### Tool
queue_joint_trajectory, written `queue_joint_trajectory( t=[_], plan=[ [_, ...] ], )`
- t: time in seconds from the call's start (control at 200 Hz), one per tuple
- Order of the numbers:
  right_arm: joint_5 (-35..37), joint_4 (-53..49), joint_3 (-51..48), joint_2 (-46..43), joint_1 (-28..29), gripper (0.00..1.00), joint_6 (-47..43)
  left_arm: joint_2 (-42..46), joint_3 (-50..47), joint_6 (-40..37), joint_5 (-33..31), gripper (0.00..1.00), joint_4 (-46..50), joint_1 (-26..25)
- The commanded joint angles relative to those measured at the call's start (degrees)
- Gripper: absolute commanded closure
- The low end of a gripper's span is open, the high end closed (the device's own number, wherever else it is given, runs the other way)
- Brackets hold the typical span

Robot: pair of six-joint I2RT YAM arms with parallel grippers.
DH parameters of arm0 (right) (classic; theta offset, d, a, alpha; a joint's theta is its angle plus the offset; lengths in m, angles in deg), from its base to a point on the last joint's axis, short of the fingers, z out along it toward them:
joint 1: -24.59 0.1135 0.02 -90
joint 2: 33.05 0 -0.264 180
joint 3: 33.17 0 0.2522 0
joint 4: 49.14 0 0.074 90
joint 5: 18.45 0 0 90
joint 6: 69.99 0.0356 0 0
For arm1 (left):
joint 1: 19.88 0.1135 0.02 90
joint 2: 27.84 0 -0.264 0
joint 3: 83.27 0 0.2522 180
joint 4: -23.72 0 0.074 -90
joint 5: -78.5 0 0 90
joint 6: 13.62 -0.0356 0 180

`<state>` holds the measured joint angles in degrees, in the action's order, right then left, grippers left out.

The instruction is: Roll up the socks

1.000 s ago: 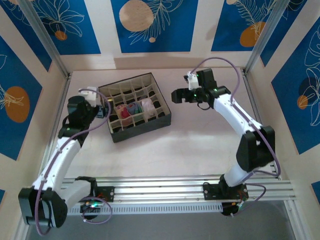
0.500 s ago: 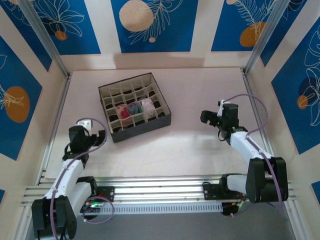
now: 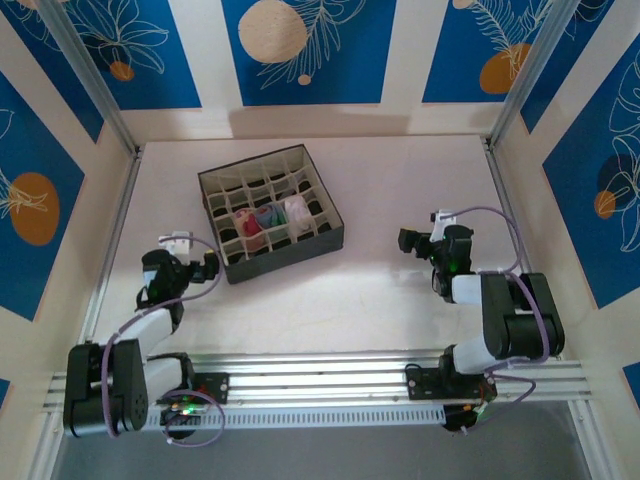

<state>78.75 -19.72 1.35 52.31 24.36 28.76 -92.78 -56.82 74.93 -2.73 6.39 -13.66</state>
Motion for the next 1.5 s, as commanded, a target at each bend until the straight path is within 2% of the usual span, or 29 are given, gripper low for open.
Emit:
queue_joint_trajectory(
  t=[0.0, 0.055, 0.11, 0.26, 0.48, 0.625, 0.72, 0.825, 0.915, 1.04, 1.091, 1.241, 1.301, 1.351, 1.496],
  plan=[
    [-2.77, 8.18, -0.14, 0.93, -0.12, 0.01, -2.4, -3.26, 2.34, -1.53, 6.12, 0.0, -7.91, -0.08],
    [-3.43, 6.86, 1.32, 1.83, 0.0, 0.01, -2.74, -4.93, 3.64, -2.2, 6.94, 0.0, -7.62, -0.41],
    [-4.54, 1.32, 3.8, 1.76, -0.01, 0.01, -3.39, -6.3, 4.61, -2.79, 6.81, 0.0, -7.54, -0.7],
    [-4.6, 2.11, 3.51, 1.83, -0.3, 0.01, -3.05, -9.25, 6.17, -3.3, 4.01, 0.0, -8.98, -1.25],
    [-4.57, 2.18, 3.45, 1.83, -0.18, 0.01, -3.17, -13.29, 9.78, -1.42, 4.14, 0.0, -7.57, -1.25],
    [-4.47, 2.26, 3.47, 1.83, -0.12, 0.01, -3.19, -14.33, 10.81, 0.09, 5.02, 0.0, -7.15, -1.41],
    [-4.45, 2.28, 3.34, 1.83, -0.12, 0.01, -3.13, -13.88, 10.9, 0.68, 2.79, 0.0, -5.89, -1.53],
    [-4.38, 2.34, 3.38, 1.83, -0.12, 0.01, -3.17, -14.4, 9.39, 1.41, 3.23, 0.0, -10.56, -1.56],
    [-4.5, 2.33, 3.33, 1.79, -0.12, 0.01, -3.12, -15.44, 10.85, 1.45, 4.23, 0.0, -9.33, -1.67],
    [-4.47, 2.28, 3.33, 1.83, -0.1, 0.01, -3.13, -16.41, 12.25, 1.35, 2.08, 0.0, -7.71, -2.76],
    [-4.43, 2.3, 3.4, 1.82, -0.12, 0.01, -3.13, -16.89, 11.84, 1.68, 1.69, 0.0, -9.61, -3.42],
    [-4.47, 2.26, 3.39, 1.78, -0.12, 0.01, -3.13, -25.58, 8.1, -1.35, 1.24, 0.0, -25.79, -6.76],
    [-4.54, 2.34, 3.34, 1.76, -0.17, 0.01, -3.13, -23.82, 8.79, -1.55, -0.38, 0.0, -20.78, -6.98],
    [-4.54, 2.28, 3.41, 1.79, -0.12, 0.01, -3.13, -24.93, 8.62, -1.2, -0.95, 0.0, -23.42, -7.14],
    [-4.52, 2.32, 3.36, 1.74, -0.12, 0.01, -3.13, -24.57, 8.69, -1.1, -1.3, 0.0, -22.63, -7.1]
  ],
)
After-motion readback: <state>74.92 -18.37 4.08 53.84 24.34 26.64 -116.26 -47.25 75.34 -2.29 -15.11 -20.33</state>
